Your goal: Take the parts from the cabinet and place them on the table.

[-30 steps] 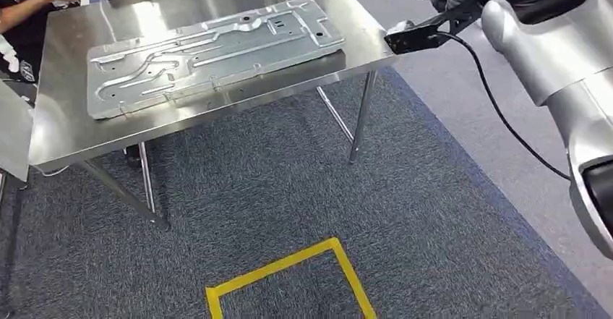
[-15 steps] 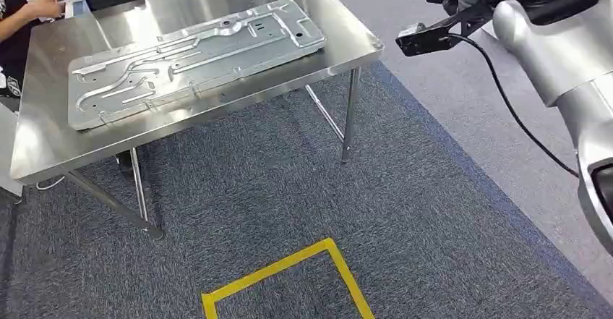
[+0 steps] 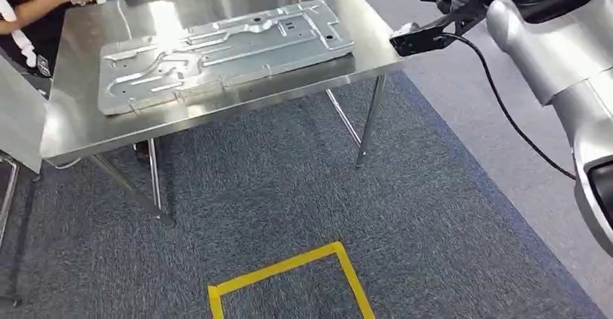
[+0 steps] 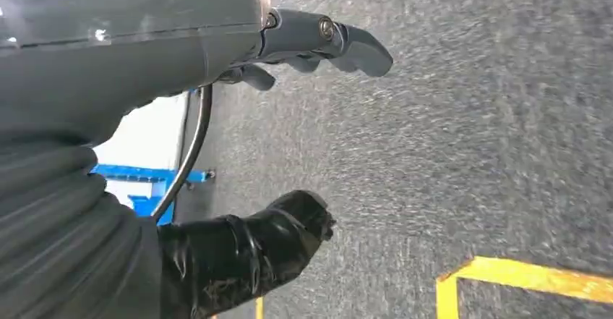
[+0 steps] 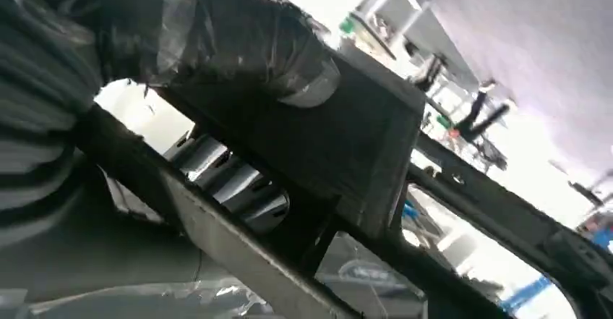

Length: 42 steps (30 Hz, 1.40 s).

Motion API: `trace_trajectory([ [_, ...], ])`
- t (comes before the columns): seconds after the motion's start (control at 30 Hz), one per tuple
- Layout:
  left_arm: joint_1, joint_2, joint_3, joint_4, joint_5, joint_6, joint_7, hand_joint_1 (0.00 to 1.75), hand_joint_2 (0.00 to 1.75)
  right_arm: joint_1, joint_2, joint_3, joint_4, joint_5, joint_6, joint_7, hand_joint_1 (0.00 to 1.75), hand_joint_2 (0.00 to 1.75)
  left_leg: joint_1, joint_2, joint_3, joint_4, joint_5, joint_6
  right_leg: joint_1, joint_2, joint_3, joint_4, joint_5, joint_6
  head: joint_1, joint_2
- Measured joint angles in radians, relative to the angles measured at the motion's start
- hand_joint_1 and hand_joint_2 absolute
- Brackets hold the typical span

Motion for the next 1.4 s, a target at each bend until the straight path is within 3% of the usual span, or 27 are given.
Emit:
trace_trajectory([
  [0.07, 0.0, -0.002, 0.0, 0.0, 0.0, -0.001, 0.0, 0.0, 1.75, 0.005, -0.001, 0.005, 0.001, 0.0, 0.0, 0.0, 1.75, 1.75, 0.0, -0.023, -0.001, 0.003, 0.0, 0.001, -0.004, 0.003, -0.058, 0.116, -0.032, 0.005, 0.0, 0.0],
  [0.1, 0.0, -0.002, 0.0, 0.0, 0.0, -0.001, 0.0, 0.0, 1.75, 0.007, -0.001, 0.01, 0.002, 0.0, 0.0, 0.0, 1.75, 1.75, 0.002, -0.039, -0.001, 0.007, -0.001, 0.001, -0.006, 0.003, -0.059, 0.111, -0.013, 0.007, 0.0, 0.0],
  [0.17, 0.001, -0.002, 0.0, 0.0, 0.0, -0.001, 0.0, 0.0, 1.75, 0.006, -0.001, 0.011, 0.002, 0.0, 0.0, 0.0, 1.75, 1.75, 0.007, -0.067, -0.001, 0.018, -0.007, -0.005, -0.012, 0.01, -0.001, -0.014, 0.071, 0.01, 0.0, 0.0],
  [0.2, 0.0, -0.002, 0.0, 0.0, 0.0, -0.001, 0.0, 0.0, 1.75, 0.005, -0.001, 0.011, 0.002, 0.0, 0.0, 0.001, 1.75, 1.75, 0.009, -0.079, -0.001, 0.026, -0.012, -0.011, -0.017, 0.026, 0.036, -0.095, 0.111, 0.012, 0.0, 0.0],
  [0.23, 0.002, -0.002, 0.0, 0.0, 0.0, -0.001, 0.0, 0.0, 1.75, 0.006, -0.003, 0.011, 0.002, 0.0, -0.001, 0.003, 1.75, 1.75, 0.012, -0.09, -0.009, 0.033, -0.017, -0.017, -0.025, 0.078, 0.056, -0.133, 0.102, 0.014, 0.0, 0.0],
  [0.27, -0.002, -0.002, 0.0, 0.0, 0.0, -0.001, 0.0, 0.0, 1.75, 0.002, -0.003, 0.011, 0.001, 0.0, -0.002, 0.003, 1.75, 1.75, 0.011, -0.103, -0.022, 0.051, -0.019, -0.022, -0.025, 0.093, 0.066, -0.164, 0.094, 0.014, 0.0, 0.0],
  [0.33, 0.003, -0.002, 0.0, 0.0, 0.0, -0.001, 0.0, 0.0, 1.75, 0.007, -0.004, 0.012, 0.002, -0.001, -0.002, 0.005, 1.75, 1.75, 0.02, -0.125, -0.033, 0.039, -0.011, -0.035, -0.013, 0.072, 0.065, -0.156, 0.094, 0.006, 0.0, 0.0],
  [0.4, 0.006, 0.0, 0.0, 0.0, 0.0, -0.001, 0.0, 0.0, 1.75, 0.006, 0.0, 0.014, 0.001, -0.001, -0.002, 0.008, 1.75, 1.75, 0.021, -0.144, -0.034, 0.04, -0.009, -0.044, -0.022, 0.044, 0.071, -0.173, 0.101, -0.007, 0.0, 0.0],
  [0.43, 0.007, 0.0, 0.0, 0.001, 0.0, -0.001, -0.001, 0.0, 1.75, 0.006, 0.003, 0.014, 0.001, -0.001, -0.002, 0.011, 1.75, 1.75, 0.013, -0.087, -0.045, 0.061, -0.025, -0.051, -0.02, 0.029, 0.08, -0.18, 0.103, -0.013, 0.0, 0.0],
  [0.47, 0.007, 0.0, 0.0, 0.0, 0.0, 0.0, -0.001, 0.0, 1.75, 0.006, 0.003, 0.014, 0.001, -0.001, -0.002, 0.013, 1.75, 1.75, 0.015, -0.048, -0.067, 0.109, -0.055, -0.057, -0.02, 0.018, 0.083, -0.185, 0.104, -0.02, -0.003, 0.0],
  [0.5, 0.005, 0.0, 0.0, 0.0, 0.0, 0.0, -0.001, 0.0, 1.75, 0.005, 0.003, 0.014, 0.001, -0.001, -0.002, 0.015, 1.75, 1.75, 0.02, -0.026, -0.105, 0.189, -0.092, -0.063, -0.016, 0.008, 0.085, -0.186, 0.104, -0.02, -0.002, 0.0],
  [0.57, 0.005, 0.0, 0.0, 0.001, 0.0, 0.0, -0.001, 0.0, 1.75, 0.006, 0.003, 0.016, 0.001, -0.001, -0.002, 0.014, 1.75, 1.75, 0.023, -0.015, -0.171, 0.312, -0.134, -0.066, -0.012, -0.016, 0.085, -0.185, 0.102, -0.023, -0.002, 0.0],
  [0.6, 0.005, 0.0, 0.0, 0.002, 0.0, -0.001, -0.001, 0.0, 1.75, 0.007, 0.003, 0.017, 0.001, -0.002, -0.002, 0.014, 1.75, 1.75, 0.025, -0.014, -0.18, 0.323, -0.124, -0.066, -0.01, -0.029, 0.085, -0.185, 0.1, -0.023, -0.002, 0.0],
  [0.63, 0.005, 0.0, 0.0, 0.002, 0.0, -0.001, -0.001, 0.0, 1.75, 0.007, 0.003, 0.018, 0.001, -0.003, -0.002, 0.014, 1.75, 1.75, 0.026, -0.013, -0.165, 0.285, -0.094, -0.064, -0.008, -0.04, 0.086, -0.185, 0.098, -0.023, -0.003, 0.0],
  [0.67, 0.005, 0.0, 0.0, 0.002, 0.0, -0.001, -0.001, 0.0, 1.75, 0.007, 0.005, 0.019, 0.001, -0.003, -0.003, 0.014, 1.75, 1.75, 0.025, -0.01, -0.127, 0.21, -0.051, -0.061, -0.006, -0.051, 0.09, -0.185, 0.096, -0.023, -0.002, 0.0],
  [0.7, 0.004, 0.0, 0.0, 0.002, 0.0, -0.001, -0.002, 0.0, 1.75, 0.007, 0.005, 0.02, 0.001, -0.003, -0.003, 0.014, 1.75, 1.75, 0.022, 0.007, -0.08, 0.12, -0.007, -0.055, -0.004, -0.062, 0.095, -0.185, 0.093, -0.022, -0.002, 0.0],
  [0.73, 0.004, 0.001, 0.0, 0.002, 0.0, 0.0, -0.002, 0.0, 1.75, 0.007, 0.005, 0.02, 0.001, -0.003, -0.005, 0.014, 1.75, 1.75, 0.014, 0.055, -0.04, 0.039, 0.015, -0.046, -0.003, -0.071, 0.099, -0.186, 0.09, -0.021, -0.002, 0.0],
  [0.77, 0.003, 0.002, 0.0, 0.002, 0.0, 0.0, -0.002, 0.0, 1.75, 0.005, 0.004, 0.02, 0.002, -0.003, -0.005, 0.014, 1.75, 1.75, -0.001, 0.071, -0.03, 0.024, 0.004, -0.039, 0.004, -0.08, 0.099, -0.186, 0.087, -0.015, -0.003, 0.0],
  [0.9, 0.005, 0.002, 0.0, 0.002, 0.0, 0.001, -0.002, 0.0, 1.75, 0.004, 0.008, 0.025, 0.001, -0.003, -0.006, 0.014, 1.75, 1.75, 0.002, 0.026, -0.026, 0.01, 0.013, -0.018, 0.007, -0.117, 0.114, -0.194, 0.083, 0.003, -0.002, 0.0],
  [0.97, 0.003, 0.002, 0.0, 0.002, 0.001, 0.001, -0.002, 0.0, 1.75, 0.001, 0.006, 0.026, 0.002, -0.005, -0.006, 0.014, 1.75, 1.75, 0.01, 0.015, -0.011, -0.006, 0.02, -0.008, -0.004, -0.031, 0.089, -0.138, 0.043, 0.006, -0.002, 0.0],
  [1.0, 0.001, 0.002, 0.0, 0.002, 0.003, 0.001, -0.002, 0.0, 1.75, -0.001, 0.004, 0.026, 0.002, -0.009, -0.006, 0.013, 1.75, 1.75, 0.01, 0.01, -0.012, -0.006, 0.02, -0.005, -0.003, -0.007, 0.052, -0.063, 0.005, 0.005, -0.002, 0.0],
  [1.07, -0.003, 0.002, 0.0, 0.002, 0.008, 0.001, -0.002, 0.0, 1.75, 0.002, 0.002, 0.026, 0.003, -0.021, -0.007, 0.002, 1.75, 1.75, 0.009, -0.006, -0.012, -0.004, 0.018, -0.002, -0.003, 0.006, -0.032, 0.095, -0.049, 0.008, -0.002, 0.0],
  [1.1, -0.003, 0.002, 0.0, 0.002, 0.01, 0.001, -0.003, 0.0, 1.75, 0.005, 0.001, 0.026, 0.003, -0.021, -0.007, 0.0, 1.75, 1.75, 0.01, -0.015, -0.012, -0.001, 0.018, -0.002, -0.003, 0.007, -0.051, 0.122, -0.043, 0.009, -0.002, 0.0],
  [1.17, -0.003, 0.001, 0.0, 0.002, 0.01, 0.001, -0.013, 0.0, 1.75, 0.005, -0.001, 0.027, 0.006, -0.021, -0.008, 0.002, 1.75, 1.75, 0.011, -0.032, -0.011, 0.009, 0.011, -0.003, -0.005, 0.007, -0.02, 0.033, 0.034, 0.007, -0.002, 0.0],
  [1.23, 0.001, 0.001, 0.0, 0.002, 0.013, -0.002, -0.021, 0.0, 1.75, 0.001, -0.001, 0.027, 0.006, -0.021, -0.008, 0.003, 1.75, 1.75, 0.011, -0.04, -0.013, 0.027, -0.004, -0.01, -0.005, 0.01, 0.058, -0.15, 0.119, 0.001, -0.002, 0.0],
  [1.27, 0.003, 0.002, 0.0, 0.002, 0.014, -0.003, -0.023, 0.0, 1.75, -0.001, -0.001, 0.027, 0.006, -0.021, -0.01, 0.003, 1.75, 1.75, 0.005, -0.043, -0.021, 0.035, -0.008, -0.017, -0.002, 0.017, 0.066, -0.163, 0.098, 0.0, -0.002, 0.0],
  [1.4, 0.006, 0.002, 0.0, 0.002, 0.014, -0.008, -0.026, 0.0, 1.75, 0.002, -0.001, 0.027, 0.007, -0.021, -0.011, 0.003, 1.75, 1.75, 0.009, -0.05, -0.027, 0.035, -0.003, -0.031, -0.001, 0.013, 0.067, -0.169, 0.107, -0.013, -0.002, 0.0],
])
